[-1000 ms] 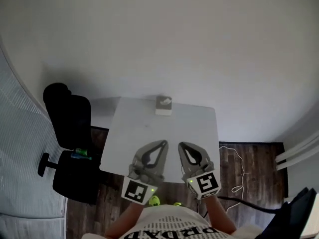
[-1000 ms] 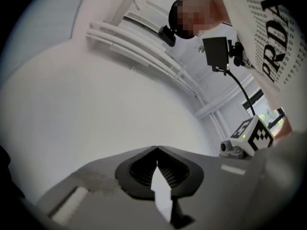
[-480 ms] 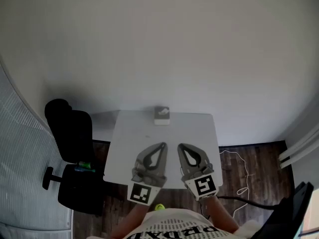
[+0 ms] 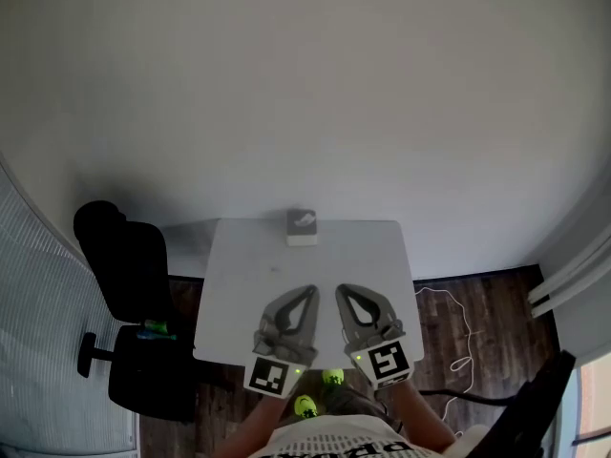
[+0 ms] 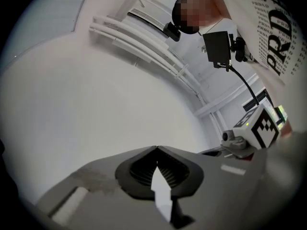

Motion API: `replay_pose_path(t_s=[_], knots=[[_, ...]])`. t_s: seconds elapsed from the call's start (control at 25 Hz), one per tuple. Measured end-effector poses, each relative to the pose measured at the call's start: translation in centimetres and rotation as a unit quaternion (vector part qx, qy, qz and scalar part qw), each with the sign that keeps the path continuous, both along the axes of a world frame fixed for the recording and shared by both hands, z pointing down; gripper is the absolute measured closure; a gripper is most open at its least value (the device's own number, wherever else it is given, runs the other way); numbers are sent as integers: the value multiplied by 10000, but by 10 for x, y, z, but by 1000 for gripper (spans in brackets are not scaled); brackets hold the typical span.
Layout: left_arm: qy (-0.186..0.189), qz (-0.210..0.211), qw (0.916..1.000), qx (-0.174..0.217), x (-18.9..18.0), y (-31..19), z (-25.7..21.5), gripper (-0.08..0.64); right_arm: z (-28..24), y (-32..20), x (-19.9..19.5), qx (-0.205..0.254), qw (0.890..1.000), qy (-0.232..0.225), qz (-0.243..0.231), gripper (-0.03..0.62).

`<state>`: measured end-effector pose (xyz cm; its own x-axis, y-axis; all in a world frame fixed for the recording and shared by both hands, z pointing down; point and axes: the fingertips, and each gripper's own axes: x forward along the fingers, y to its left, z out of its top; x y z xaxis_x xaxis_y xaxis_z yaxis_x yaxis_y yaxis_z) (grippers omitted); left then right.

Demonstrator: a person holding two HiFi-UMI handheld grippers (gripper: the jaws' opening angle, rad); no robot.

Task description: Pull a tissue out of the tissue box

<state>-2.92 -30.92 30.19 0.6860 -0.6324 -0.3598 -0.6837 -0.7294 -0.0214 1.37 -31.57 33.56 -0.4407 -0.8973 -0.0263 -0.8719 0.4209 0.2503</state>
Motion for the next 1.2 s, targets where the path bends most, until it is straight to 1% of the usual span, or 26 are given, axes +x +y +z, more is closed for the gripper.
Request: replay_pose_path(t_s=[0.2, 0.32, 0.48, 0.76, 0.88, 1.04, 1.2], knots=[[-8, -128, 9999, -44, 7, -30, 2, 568, 4, -31, 4, -53, 9999, -36, -152, 581], [-91, -233, 9997, -67, 12, -55, 3, 568, 4, -57, 10, -79, 9996, -37, -255, 581], [-155, -346, 9993, -61, 24, -90, 2, 568, -3, -92, 23, -15, 9993, -50, -362, 581], [-304, -523, 9981, -142, 51, -146, 10, 568, -4, -150, 44, -46, 9982, -155, -570, 581], [-349, -594, 9974, -208, 55, -163, 15, 568, 3, -168, 44, -117, 9976, -95, -673, 581], [-331, -605, 9969, -369, 52, -178, 23, 568, 8, -182, 33, -184, 9966, -74, -797, 580], [-347, -472, 9971, -477, 47, -189, 37, 568, 21, -194, 26, -341, 9968, -74, -714, 580]])
